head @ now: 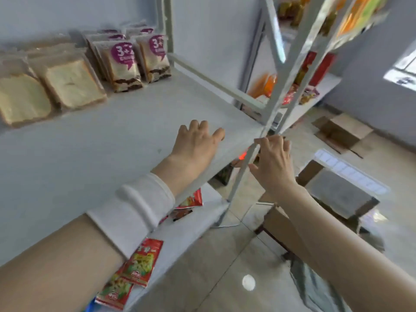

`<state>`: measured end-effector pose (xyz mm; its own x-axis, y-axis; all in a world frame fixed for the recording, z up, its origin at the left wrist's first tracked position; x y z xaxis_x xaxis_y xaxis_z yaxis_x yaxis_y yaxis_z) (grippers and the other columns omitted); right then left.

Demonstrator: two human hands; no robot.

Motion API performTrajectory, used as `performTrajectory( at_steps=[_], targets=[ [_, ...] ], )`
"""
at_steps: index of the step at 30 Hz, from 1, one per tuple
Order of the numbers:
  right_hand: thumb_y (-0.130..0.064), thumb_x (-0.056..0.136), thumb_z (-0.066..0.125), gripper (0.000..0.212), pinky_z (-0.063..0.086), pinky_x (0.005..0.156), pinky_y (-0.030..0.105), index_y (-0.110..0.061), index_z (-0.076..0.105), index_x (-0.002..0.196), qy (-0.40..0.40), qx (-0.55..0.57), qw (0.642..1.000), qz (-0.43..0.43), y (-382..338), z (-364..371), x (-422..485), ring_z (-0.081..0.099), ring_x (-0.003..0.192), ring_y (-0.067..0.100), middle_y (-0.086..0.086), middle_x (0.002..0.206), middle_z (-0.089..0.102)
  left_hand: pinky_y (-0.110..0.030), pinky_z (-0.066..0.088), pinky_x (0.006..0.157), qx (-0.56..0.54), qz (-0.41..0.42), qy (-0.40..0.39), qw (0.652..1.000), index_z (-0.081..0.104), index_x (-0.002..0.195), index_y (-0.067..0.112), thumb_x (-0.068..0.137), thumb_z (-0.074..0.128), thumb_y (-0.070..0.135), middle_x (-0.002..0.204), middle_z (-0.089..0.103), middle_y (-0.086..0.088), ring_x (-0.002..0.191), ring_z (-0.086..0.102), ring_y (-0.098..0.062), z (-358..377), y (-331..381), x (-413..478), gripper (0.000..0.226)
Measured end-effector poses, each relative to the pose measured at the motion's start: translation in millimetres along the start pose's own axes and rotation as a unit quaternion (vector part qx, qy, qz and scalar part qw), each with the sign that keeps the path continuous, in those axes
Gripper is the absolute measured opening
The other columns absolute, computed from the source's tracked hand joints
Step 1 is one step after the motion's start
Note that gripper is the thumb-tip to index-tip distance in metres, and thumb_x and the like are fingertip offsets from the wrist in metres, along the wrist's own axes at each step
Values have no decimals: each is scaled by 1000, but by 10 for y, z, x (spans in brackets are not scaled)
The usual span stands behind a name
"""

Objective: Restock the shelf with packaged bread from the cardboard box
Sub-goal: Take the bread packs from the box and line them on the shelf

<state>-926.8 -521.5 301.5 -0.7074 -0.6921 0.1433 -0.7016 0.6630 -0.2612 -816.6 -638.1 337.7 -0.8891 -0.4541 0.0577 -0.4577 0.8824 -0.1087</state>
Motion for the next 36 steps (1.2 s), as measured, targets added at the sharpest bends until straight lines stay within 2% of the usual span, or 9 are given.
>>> performTrajectory(
  at_steps=[5, 11, 17, 21, 25, 27, 29, 33, 36],
  targets=[
    [-20, 84, 63, 51, 40, 94, 41, -16, 41, 130, -32, -16, 990, 134, 1767, -154, -664, 31, 122, 31, 12, 132, 35, -44, 39, 93, 2, 107, -49, 993, 37, 130, 19, 87, 58, 21, 124, 45, -16, 116, 43, -34, 349, 1815, 430, 48],
    [-26, 83, 63, 46, 43, 93, 43, -14, 44, 123, -119, 7, 940, 319, 3476, 303, -1720, 35, 119, 31, 11, 127, 38, -44, 40, 91, -18, 185, -196, 963, 40, 123, 18, 86, 58, 24, 123, 47, -16, 115, 43, -34, 1286, 3644, 587, 41],
    [-26, 86, 59, 40, 45, 89, 43, -13, 44, 121, -174, 12, 913, 369, 4486, 828, -1544, 35, 117, 30, 12, 127, 38, -45, 38, 96, -15, 217, -268, 939, 39, 123, 15, 86, 60, 27, 126, 47, -17, 117, 44, -34, 2138, 4429, 1079, 44],
    [-20, 84, 60, 41, 45, 89, 42, -12, 43, 121, -213, 23, 897, 386, 5028, 1403, -1081, 36, 116, 30, 12, 125, 39, -43, 39, 93, -27, 228, -309, 923, 39, 123, 14, 88, 57, 21, 124, 47, -16, 115, 44, -33, 2795, 4833, 1664, 40],
    [-22, 85, 58, 43, 44, 93, 40, -13, 41, 124, -260, 63, 852, 449, 5542, 2163, -703, 34, 120, 31, 13, 129, 37, -41, 40, 91, -41, 225, -368, 901, 39, 123, 13, 88, 55, 18, 122, 48, -15, 113, 45, -32, 3599, 5216, 2230, 39],
    [-26, 87, 58, 50, 41, 97, 38, -12, 38, 130, -256, 96, 832, 483, 5796, 2559, -565, 36, 122, 30, 14, 131, 37, -40, 40, 93, -59, 212, -394, 892, 36, 127, 13, 89, 56, 25, 125, 45, -15, 115, 44, -32, 4004, 5379, 2495, 45],
    [-30, 88, 58, 59, 36, 101, 37, -8, 33, 136, -233, 143, 802, 531, 6114, 3040, -422, 37, 124, 31, 16, 134, 37, -41, 38, 97, -110, 153, -415, 890, 34, 131, 12, 88, 56, 30, 130, 42, -17, 120, 41, -33, 4502, 5555, 2792, 51],
    [-34, 89, 55, 77, 27, 109, 39, 0, 14, 146, -165, 199, 715, 650, 6698, 3906, -218, 30, 132, 35, 20, 144, 27, -42, 31, 104, -215, 17, -423, 880, 27, 138, 13, 88, 57, 30, 138, 33, -19, 128, 34, -37, 5453, 5856, 3238, 61],
    [-35, 91, 52, 80, 23, 109, 43, 1, 7, 146, -139, 172, 701, 678, 6915, 4351, -133, 28, 132, 38, 23, 145, 27, -41, 28, 107, -274, -79, -405, 869, 21, 140, 11, 86, 60, 29, 142, 30, -18, 130, 33, -35, 5956, 5969, 3448, 69]
  ],
)
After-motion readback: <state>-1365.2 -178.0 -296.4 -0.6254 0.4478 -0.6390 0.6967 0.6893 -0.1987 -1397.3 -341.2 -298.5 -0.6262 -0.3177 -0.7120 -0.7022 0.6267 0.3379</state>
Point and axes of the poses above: each hand's wrist, its own x-axis towards the middle knuckle, its own z-axis out of the palm, y = z × x, the point moved 4 cm from there along x, towards the middle knuckle
